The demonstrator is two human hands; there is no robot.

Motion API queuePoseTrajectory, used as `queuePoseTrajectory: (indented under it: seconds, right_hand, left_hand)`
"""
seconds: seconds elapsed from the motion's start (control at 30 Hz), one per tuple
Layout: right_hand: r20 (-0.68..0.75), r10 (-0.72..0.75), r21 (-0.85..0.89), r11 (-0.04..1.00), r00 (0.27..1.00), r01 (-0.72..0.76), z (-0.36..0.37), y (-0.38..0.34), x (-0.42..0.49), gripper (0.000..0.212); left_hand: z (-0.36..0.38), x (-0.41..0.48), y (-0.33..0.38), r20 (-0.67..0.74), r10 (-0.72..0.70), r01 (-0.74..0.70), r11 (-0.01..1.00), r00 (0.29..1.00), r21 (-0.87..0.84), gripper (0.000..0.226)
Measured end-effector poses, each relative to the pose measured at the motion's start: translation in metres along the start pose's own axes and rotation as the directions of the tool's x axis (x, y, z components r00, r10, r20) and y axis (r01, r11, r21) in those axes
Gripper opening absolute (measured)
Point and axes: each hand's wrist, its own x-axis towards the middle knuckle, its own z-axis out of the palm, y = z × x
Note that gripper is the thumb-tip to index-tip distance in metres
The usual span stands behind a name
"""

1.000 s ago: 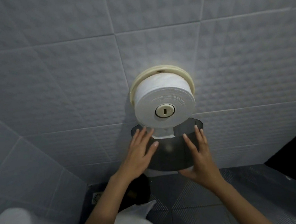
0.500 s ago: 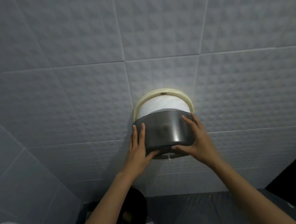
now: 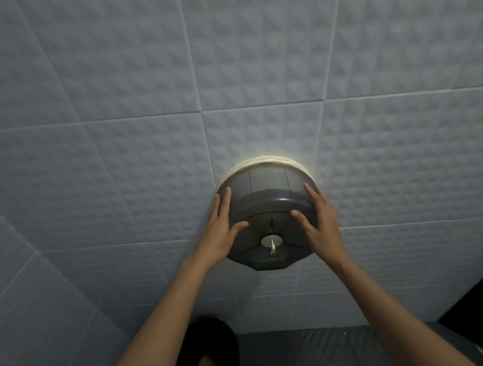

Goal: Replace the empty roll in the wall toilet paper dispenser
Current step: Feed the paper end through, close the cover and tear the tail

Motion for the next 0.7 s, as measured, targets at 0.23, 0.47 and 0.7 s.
queuePoseTrajectory:
  seconds: [0.23,0.47,0.7]
  right_hand:
    - [-0.007,0.027,0.014,1.0,1.0,-0.027,0.003,-0.003,0.016,0.059]
    - [-0.046,0.061,0.045,0.997,0.997,-0.058,0.007,-0.002,0.013,0.059]
    - [-0.322,0.136,0.137,0.986,0.937,-0.096,0.032,-0.019,-0.046,0.045]
  left_hand:
    - [-0.006,0.017,0.001,0.003,-0.002,0.002,0.999,1.0,0.037,0.078]
    - [-0.005,0.02,-0.002,0.0,0.006,-0.006,0.998,1.0,0.07,0.078]
    - [-0.005,0.022,-0.004,-0.008,0.011,-0.01,0.995,1.0,0.094,0.079]
